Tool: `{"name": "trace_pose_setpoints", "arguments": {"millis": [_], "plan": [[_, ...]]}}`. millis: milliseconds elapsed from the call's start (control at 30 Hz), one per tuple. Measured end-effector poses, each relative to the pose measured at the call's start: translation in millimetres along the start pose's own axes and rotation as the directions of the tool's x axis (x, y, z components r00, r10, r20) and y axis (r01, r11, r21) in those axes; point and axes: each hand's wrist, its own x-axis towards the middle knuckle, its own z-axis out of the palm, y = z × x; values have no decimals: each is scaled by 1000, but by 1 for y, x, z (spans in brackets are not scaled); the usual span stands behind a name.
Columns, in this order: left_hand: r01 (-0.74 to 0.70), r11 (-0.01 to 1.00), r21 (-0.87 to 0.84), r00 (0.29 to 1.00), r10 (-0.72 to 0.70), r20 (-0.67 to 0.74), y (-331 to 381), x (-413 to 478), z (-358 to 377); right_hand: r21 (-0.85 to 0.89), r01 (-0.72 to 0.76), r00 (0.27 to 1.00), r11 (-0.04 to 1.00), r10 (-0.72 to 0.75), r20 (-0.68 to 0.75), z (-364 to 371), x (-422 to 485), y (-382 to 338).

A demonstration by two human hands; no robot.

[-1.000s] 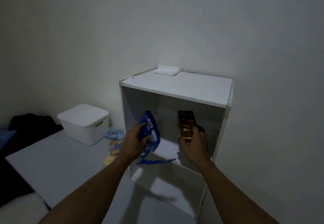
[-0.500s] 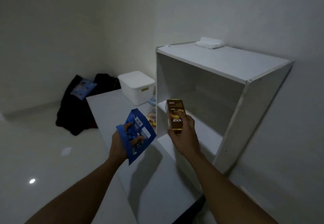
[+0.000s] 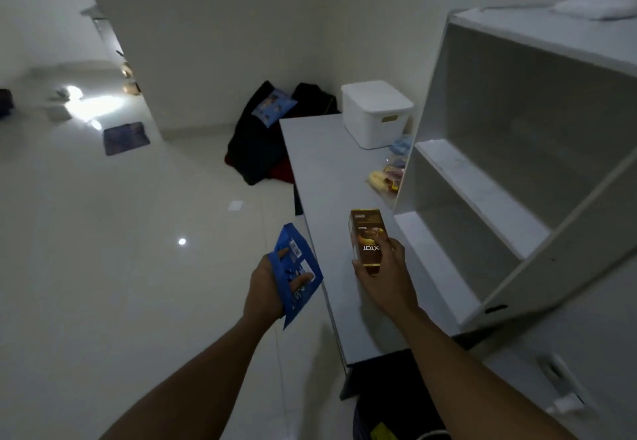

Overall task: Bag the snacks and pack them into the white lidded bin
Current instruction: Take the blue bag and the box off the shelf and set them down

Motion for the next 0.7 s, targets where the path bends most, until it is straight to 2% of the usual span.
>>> {"name": "trace_pose_setpoints", "arguments": {"millis": [200,300,400,567,700], "plan": [[102,968,-230,995,-99,26,-34,-81,26,0,-116,992,993,116,46,4,-81,47],[242,868,-433,970,-205,129,-41,-100,44,-5,-177,983,984,177,38,-5,-112,70],[286,826,-486,953,-190,237,-35,-113,57,-11,-221,975,975,221,38,-15,-128,91],[200,899,-389,948,-77,309,-15,-120,93,-42,-254,965,966,256,60,-33,-132,130],[131,974,-184,964,-82,253,8,-138,131,-54,-218,968,974,223,117,-50,-133,165]]}}
